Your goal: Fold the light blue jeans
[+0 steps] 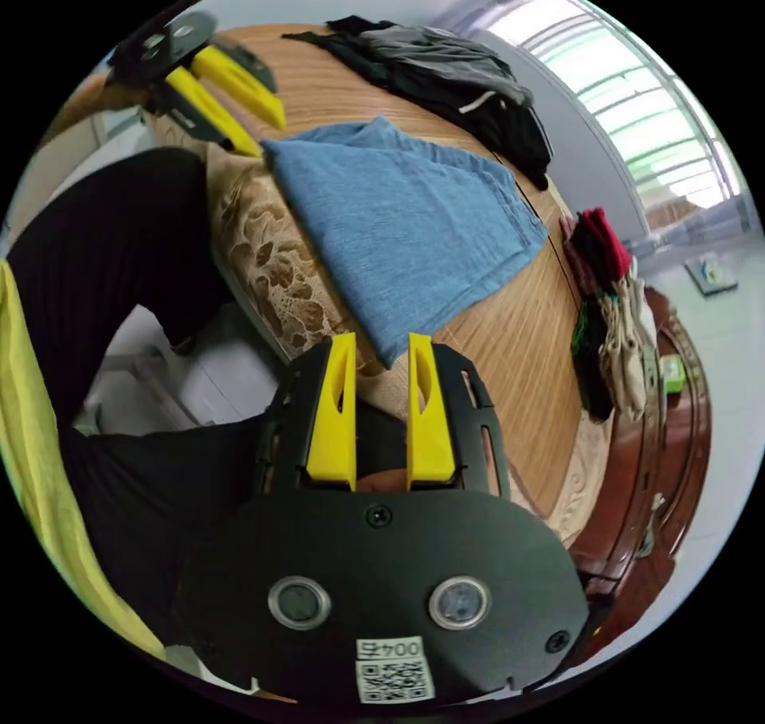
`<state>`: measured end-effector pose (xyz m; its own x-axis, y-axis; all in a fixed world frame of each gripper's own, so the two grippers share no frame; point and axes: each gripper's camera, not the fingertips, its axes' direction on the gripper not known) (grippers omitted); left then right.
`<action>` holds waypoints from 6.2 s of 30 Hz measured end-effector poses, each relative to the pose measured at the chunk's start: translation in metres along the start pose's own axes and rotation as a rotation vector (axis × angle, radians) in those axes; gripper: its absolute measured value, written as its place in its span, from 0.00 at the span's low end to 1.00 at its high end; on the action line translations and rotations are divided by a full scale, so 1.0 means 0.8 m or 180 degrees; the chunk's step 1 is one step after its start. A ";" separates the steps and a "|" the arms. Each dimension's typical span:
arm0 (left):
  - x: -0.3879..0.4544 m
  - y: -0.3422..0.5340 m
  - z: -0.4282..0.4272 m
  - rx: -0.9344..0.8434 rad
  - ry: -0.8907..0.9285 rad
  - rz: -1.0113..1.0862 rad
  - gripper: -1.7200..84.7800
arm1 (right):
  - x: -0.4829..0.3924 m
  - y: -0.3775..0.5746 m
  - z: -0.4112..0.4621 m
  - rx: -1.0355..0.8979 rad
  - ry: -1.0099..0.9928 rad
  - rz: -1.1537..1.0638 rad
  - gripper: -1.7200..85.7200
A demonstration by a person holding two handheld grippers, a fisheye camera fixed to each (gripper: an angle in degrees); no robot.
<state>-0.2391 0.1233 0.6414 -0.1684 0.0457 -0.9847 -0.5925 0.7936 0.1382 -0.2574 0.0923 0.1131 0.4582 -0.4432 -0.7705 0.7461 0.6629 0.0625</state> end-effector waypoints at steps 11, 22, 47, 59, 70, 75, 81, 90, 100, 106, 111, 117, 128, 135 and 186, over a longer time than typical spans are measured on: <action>-0.036 -0.033 0.021 -0.0328 0.0430 0.0429 0.18 | -0.032 -0.008 0.023 -0.0231 0.0490 -0.1147 0.10; -0.106 -0.007 -0.007 -0.0014 0.0728 -0.0287 0.17 | 0.122 0.015 -0.032 0.0408 -0.0929 0.0389 0.06; -0.053 0.005 -0.194 -0.0040 -0.0134 0.0132 0.05 | 0.064 0.162 -0.116 0.0581 -0.0463 0.0372 0.06; -0.192 -0.128 -0.272 -0.0319 0.0039 0.0432 0.05 | 0.173 0.147 -0.166 0.0733 -0.0409 0.0710 0.06; -0.415 -0.283 -0.141 -0.0676 -0.0226 0.0332 0.05 | 0.380 -0.001 -0.070 0.0439 -0.0365 0.0971 0.06; -0.479 -0.297 0.004 -0.0830 -0.0215 0.0061 0.05 | 0.437 -0.062 0.038 0.0194 -0.0596 0.1119 0.06; -0.498 -0.266 0.186 -0.0890 -0.0100 -0.0335 0.06 | 0.456 -0.109 0.171 -0.0177 -0.0736 0.1201 0.07; -0.518 -0.159 0.281 -0.0532 -0.0211 -0.1662 0.14 | 0.476 -0.114 0.250 -0.0324 -0.0802 0.1865 0.11; -0.403 0.079 0.196 0.0656 0.0883 -0.2309 0.11 | 0.410 0.107 0.183 0.0981 -0.2038 0.2630 0.14; -0.224 0.193 0.220 0.0397 0.1398 -0.2434 0.10 | 0.322 0.160 0.233 0.0804 -0.2058 0.2550 0.17; -0.162 0.253 0.219 0.0433 0.1672 -0.2934 0.10 | 0.315 0.114 0.265 0.0756 -0.1924 0.2247 0.16; -0.144 0.279 0.202 0.0472 0.1506 -0.3231 0.09 | 0.296 0.069 0.269 0.0468 -0.1974 0.2105 0.08; -0.127 0.127 0.188 0.0357 0.0896 -0.2314 0.09 | 0.191 0.097 0.244 0.0333 -0.2497 0.2887 0.10; -0.151 -0.016 0.235 0.0254 0.0633 -0.1790 0.12 | 0.176 0.087 0.205 0.0933 -0.1675 0.2493 0.10; -0.490 -0.311 0.423 0.0207 0.1486 -0.2800 0.15 | 0.310 0.076 0.522 0.2007 -0.3422 0.4627 0.17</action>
<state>0.2407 0.1135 0.9568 0.0088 -0.8064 -0.5913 -0.6132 0.4627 -0.6402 0.1035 -0.2294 0.1908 0.6774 -0.1258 0.7248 -0.5035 0.6391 0.5815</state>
